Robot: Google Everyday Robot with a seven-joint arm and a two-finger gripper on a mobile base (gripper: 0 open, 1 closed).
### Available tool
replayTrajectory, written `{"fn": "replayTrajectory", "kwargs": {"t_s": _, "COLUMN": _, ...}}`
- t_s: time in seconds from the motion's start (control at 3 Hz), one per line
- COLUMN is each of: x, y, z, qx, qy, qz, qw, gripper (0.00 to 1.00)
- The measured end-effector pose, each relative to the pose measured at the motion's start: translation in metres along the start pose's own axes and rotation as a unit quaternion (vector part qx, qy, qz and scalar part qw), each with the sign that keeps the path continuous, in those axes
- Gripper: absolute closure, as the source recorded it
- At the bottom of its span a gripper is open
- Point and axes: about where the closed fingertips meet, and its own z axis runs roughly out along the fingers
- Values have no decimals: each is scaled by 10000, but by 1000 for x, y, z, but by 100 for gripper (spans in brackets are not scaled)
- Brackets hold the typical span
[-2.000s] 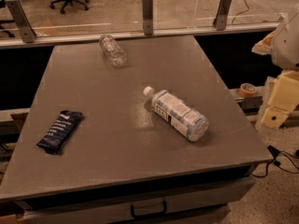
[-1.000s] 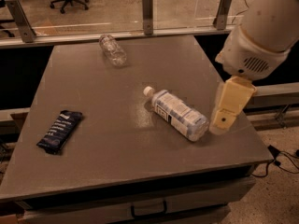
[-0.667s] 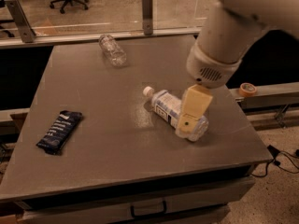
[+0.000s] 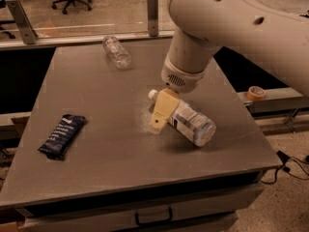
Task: Place blue plastic bottle upright
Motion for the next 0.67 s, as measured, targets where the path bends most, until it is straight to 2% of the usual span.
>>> {"fn": "replayTrajectory", "kwargs": {"t_s": 0.33, "x": -7, "y": -10, "z": 26, "qx": -26, "qy": 58, "qz": 428, "qw": 9991, "gripper": 18}}
{"fn": "replayTrajectory", "kwargs": {"t_s": 0.67, "x": -6, "y": -21, "z": 44, "qx": -31, "qy": 124, "qz": 799, "qw": 9967, "gripper": 43}}
